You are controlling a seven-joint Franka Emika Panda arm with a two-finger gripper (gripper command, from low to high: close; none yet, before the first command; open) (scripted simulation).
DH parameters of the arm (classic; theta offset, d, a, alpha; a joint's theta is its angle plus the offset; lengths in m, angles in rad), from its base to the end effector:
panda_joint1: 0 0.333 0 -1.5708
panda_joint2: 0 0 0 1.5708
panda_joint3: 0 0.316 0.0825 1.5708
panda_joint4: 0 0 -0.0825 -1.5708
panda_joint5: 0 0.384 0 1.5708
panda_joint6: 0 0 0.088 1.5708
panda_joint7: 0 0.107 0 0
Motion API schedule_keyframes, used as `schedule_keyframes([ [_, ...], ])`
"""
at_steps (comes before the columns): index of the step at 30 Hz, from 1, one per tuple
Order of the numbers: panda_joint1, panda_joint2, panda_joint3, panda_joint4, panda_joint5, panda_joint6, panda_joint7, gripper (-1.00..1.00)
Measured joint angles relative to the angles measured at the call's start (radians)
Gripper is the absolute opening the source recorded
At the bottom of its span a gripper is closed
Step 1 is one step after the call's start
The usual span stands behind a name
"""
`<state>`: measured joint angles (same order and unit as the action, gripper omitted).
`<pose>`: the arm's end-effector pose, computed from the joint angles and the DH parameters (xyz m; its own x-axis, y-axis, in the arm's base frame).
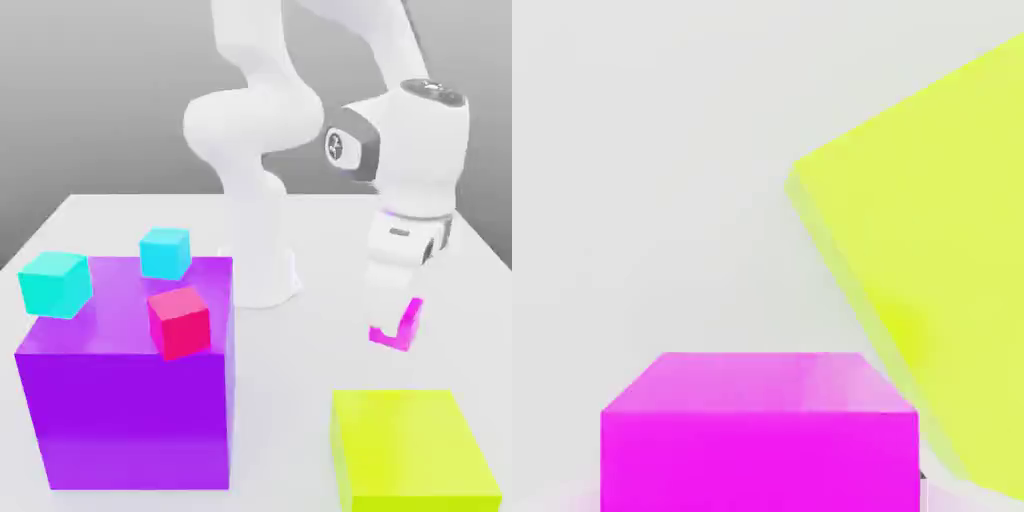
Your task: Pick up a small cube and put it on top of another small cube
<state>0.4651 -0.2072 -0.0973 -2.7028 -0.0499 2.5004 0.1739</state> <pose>0.3737 0.1461 0.2953 0.9723 0.2337 0.0057 0.2336 -0.9723 0.0092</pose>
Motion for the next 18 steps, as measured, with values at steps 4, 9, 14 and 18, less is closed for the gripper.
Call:
schedule_keyframes([
  [4, -0.088, -0.041, -0.1, 0.135, -0.028, -0.174, -0.126, -1.0],
  [9, -0.195, -0.095, -0.224, 0.303, -0.061, -0.391, -0.283, -1.0],
  [14, -0.237, -0.064, -0.287, 0.295, -0.066, -0.35, -0.356, -1.0],
  [18, -0.238, -0.052, -0.291, 0.277, -0.064, -0.32, -0.36, 1.0],
])
